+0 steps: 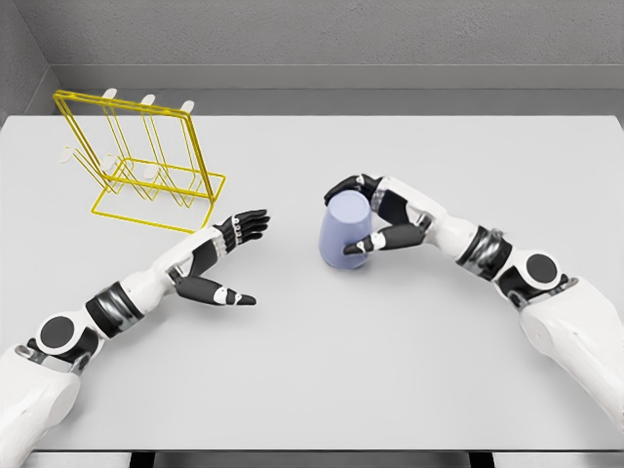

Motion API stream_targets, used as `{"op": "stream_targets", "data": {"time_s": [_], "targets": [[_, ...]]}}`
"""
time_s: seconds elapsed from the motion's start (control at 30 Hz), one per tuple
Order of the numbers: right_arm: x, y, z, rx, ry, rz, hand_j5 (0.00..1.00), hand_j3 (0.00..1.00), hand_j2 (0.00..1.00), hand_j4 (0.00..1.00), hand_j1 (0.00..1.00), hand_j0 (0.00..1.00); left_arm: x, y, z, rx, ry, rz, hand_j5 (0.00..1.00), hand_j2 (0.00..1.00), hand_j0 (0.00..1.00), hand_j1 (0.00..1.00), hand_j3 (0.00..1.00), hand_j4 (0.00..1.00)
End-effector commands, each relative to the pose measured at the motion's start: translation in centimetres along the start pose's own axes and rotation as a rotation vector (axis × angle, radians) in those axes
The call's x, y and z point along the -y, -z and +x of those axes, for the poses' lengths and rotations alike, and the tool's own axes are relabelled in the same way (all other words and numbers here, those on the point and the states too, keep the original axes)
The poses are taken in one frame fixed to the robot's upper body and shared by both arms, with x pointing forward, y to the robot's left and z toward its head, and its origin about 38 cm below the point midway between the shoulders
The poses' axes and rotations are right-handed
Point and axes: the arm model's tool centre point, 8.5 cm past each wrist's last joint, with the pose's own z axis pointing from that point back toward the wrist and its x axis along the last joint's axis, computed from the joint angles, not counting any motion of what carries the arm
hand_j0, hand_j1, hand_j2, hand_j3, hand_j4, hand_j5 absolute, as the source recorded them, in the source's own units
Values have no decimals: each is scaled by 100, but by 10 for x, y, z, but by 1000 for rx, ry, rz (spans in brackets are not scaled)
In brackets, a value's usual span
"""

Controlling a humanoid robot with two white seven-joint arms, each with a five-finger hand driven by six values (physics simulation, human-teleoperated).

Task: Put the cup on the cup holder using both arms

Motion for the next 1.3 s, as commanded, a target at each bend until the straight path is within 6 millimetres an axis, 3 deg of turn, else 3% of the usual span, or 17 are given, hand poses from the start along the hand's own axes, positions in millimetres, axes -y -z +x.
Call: {"op": "stream_targets", "data": {"time_s": [0.0,0.63,0.77,0.83,0.87,1.17,1.27], "targets": [[-7,6,-3,5,14,13,62,62,62,62,62,62,-3,-3,0,-5,-2,5,100,100,100,100,100,100],[-30,30,-30,-32,40,46,64,64,64,64,64,64,2,7,-7,7,-34,21,100,100,100,100,100,100],[-30,31,-30,-42,17,57,79,79,79,79,79,79,-3,5,-9,6,-39,41,100,100,100,100,100,100],[-32,31,-32,-67,-21,79,95,95,95,95,95,95,-3,5,-13,-1,-46,48,100,100,100,100,100,100],[-32,31,-32,-69,-24,80,97,97,97,97,97,97,-1,8,-15,3,-56,48,100,100,100,100,100,100],[-17,33,-14,-45,-76,77,100,100,100,100,100,100,1,11,-14,-11,0,41,100,100,100,100,100,100],[7,12,-3,-80,-131,57,100,100,100,100,100,100,0,12,-11,8,12,41,100,100,100,100,100,100]]}}
